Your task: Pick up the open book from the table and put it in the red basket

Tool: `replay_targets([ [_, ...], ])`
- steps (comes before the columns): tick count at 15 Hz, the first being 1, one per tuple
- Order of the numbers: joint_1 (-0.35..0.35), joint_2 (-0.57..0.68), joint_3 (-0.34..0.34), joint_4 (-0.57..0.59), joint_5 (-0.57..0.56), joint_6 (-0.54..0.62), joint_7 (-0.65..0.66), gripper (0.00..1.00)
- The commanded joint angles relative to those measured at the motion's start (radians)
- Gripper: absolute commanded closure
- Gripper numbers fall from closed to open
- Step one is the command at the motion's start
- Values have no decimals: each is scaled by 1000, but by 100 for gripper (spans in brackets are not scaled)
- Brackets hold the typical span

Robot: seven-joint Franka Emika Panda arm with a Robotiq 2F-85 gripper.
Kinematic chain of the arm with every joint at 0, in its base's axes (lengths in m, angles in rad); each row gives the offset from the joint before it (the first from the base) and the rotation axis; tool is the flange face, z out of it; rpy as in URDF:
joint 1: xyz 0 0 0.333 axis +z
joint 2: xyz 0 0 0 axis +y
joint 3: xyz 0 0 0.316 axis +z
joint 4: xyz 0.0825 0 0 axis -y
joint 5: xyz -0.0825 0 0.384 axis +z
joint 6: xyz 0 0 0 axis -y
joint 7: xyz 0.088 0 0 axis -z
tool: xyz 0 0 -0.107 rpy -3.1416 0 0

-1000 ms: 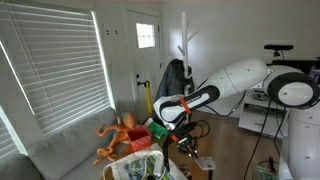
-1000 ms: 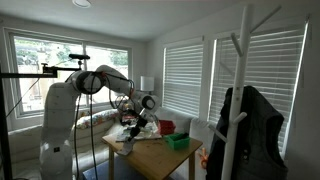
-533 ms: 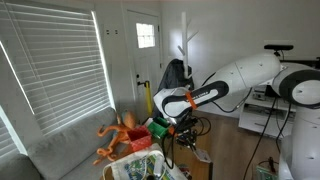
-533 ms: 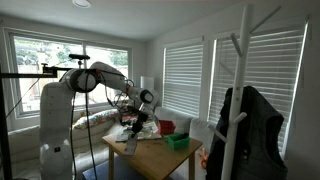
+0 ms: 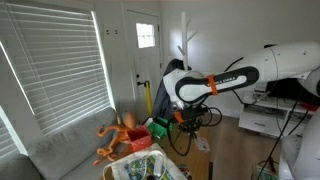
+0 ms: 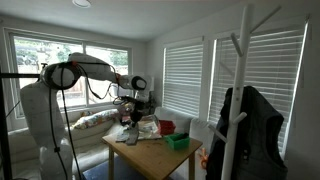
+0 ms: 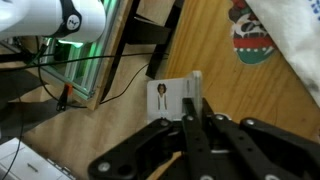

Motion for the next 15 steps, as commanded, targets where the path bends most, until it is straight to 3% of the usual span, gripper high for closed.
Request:
replay_targets([
  [1, -29, 45, -2, 27, 24, 147, 123, 97],
  [9, -42, 50, -5, 111, 6, 430, 338, 98],
  [10, -41, 53, -14, 95, 16, 375, 270, 98],
  [11, -40, 53, -13, 100, 16, 384, 276, 92],
  [14, -39, 59, -13, 98, 16, 380, 273, 92],
  [15, -39, 61, -14, 98, 16, 380, 273, 98],
])
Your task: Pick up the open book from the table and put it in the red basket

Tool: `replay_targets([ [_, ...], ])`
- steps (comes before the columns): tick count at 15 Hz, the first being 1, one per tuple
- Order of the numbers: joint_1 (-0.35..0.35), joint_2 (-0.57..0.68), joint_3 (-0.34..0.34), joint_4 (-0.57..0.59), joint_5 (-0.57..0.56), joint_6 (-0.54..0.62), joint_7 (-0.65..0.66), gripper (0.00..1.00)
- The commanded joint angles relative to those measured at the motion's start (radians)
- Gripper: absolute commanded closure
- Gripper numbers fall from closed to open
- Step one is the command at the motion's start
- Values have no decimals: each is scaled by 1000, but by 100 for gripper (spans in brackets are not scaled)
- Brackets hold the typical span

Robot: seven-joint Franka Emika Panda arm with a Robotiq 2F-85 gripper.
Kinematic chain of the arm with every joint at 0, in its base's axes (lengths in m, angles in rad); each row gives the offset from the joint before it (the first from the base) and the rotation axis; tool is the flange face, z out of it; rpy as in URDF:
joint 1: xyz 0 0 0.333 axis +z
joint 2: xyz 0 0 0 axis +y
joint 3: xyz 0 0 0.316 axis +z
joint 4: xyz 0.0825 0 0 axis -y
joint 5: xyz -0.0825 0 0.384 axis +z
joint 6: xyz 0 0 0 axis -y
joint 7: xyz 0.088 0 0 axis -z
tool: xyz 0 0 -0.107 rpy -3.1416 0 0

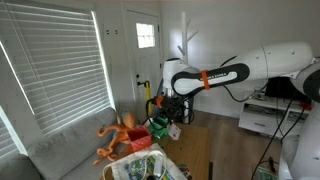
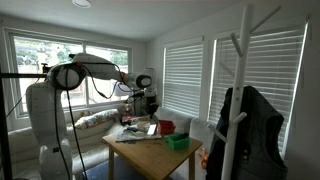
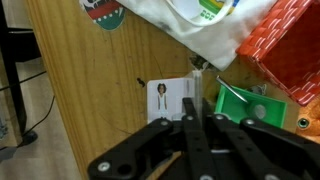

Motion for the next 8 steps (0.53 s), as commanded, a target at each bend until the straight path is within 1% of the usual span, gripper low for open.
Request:
replay_targets([
  [1, -1, 10, 6, 6, -21, 85, 72, 98],
  [6, 12, 113, 24, 148, -96, 315, 249, 98],
  [8, 27, 176, 27, 203, -127, 436, 313, 98],
])
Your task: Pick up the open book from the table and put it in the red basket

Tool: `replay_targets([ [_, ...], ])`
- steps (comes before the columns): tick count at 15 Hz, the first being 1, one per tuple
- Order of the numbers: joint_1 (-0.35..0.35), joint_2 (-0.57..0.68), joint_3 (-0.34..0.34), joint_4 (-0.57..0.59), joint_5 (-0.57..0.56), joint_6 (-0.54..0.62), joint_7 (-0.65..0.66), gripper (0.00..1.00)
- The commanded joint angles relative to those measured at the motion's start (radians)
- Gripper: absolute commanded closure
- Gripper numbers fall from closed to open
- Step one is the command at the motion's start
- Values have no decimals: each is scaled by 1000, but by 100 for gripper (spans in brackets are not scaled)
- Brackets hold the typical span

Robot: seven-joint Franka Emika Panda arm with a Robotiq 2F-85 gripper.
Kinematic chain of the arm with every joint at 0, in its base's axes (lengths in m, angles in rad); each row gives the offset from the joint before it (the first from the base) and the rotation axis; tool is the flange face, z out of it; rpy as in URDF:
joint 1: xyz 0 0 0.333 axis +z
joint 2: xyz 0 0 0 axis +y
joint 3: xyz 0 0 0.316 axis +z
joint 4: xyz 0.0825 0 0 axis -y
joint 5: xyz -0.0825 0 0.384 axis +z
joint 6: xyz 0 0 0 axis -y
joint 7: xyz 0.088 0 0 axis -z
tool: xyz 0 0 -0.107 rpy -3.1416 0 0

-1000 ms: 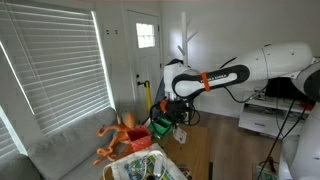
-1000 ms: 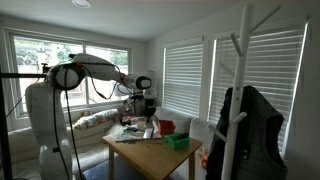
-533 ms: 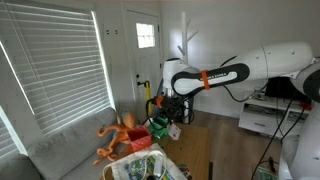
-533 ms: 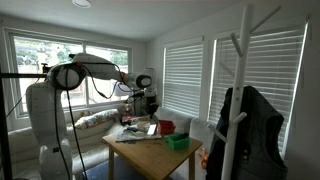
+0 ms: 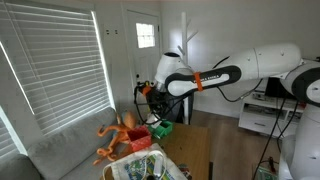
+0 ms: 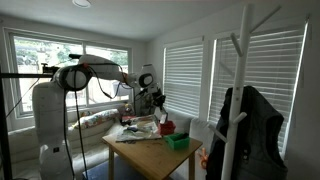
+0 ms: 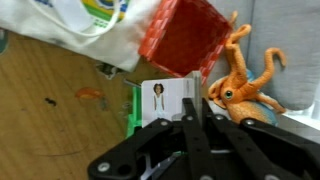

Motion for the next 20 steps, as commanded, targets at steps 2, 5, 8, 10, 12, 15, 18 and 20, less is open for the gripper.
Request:
replay_targets([
  [2, 36, 166, -3, 162, -122, 239, 186, 98],
  [5, 72, 261, -32, 244, -163, 303, 249, 98],
  [8, 107, 296, -45, 285, -127, 244, 248, 98],
  [10, 114, 282, -38, 274, -78, 203, 222, 98],
  [12, 117, 259, -30, 259, -32, 154, 215, 98],
  [15, 117, 236, -41, 230, -15, 112, 242, 98],
  [18, 107, 260, -50, 230, 4, 129, 251, 98],
  [20, 102, 281, -53, 236, 31, 135, 245, 98],
])
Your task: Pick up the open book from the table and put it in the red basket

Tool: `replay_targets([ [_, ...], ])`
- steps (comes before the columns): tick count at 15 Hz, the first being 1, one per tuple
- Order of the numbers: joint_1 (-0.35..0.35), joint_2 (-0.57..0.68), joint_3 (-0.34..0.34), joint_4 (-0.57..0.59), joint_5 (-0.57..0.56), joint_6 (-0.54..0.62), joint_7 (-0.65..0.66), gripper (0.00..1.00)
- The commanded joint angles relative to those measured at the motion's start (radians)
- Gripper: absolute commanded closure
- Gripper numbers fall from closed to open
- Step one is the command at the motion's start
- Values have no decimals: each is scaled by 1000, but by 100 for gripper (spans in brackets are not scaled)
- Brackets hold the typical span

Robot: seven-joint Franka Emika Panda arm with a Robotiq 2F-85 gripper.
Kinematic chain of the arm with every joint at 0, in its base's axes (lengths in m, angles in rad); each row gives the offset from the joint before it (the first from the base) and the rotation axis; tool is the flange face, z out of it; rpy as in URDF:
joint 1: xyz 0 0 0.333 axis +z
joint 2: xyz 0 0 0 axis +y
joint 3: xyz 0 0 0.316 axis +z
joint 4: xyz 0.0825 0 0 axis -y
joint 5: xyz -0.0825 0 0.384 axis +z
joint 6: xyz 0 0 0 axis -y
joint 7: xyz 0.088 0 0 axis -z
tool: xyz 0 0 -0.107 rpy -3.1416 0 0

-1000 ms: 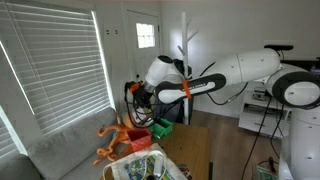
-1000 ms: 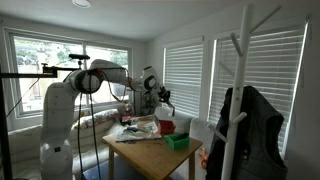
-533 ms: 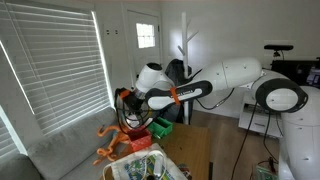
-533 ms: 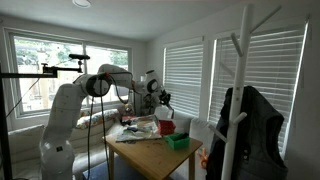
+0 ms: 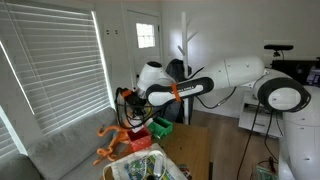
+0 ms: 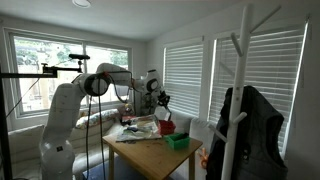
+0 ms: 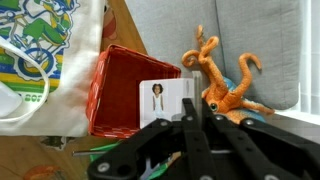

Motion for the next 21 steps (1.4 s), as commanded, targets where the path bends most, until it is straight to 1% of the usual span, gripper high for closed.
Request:
replay_targets([
  [1, -7, 24, -7, -5, 70, 17, 2, 98],
  [4, -10, 49, -8, 1, 116, 1, 4, 98],
  [7, -9, 60, -21, 7, 137, -57, 33, 98],
  [10, -24, 64, -14, 7, 206, -119, 25, 98],
  [13, -42, 68, -6, 0, 310, -132, 19, 98],
  [16, -42, 78, -20, -3, 331, -123, 48, 98],
  [21, -46, 129, -44, 9, 300, -132, 96, 98],
])
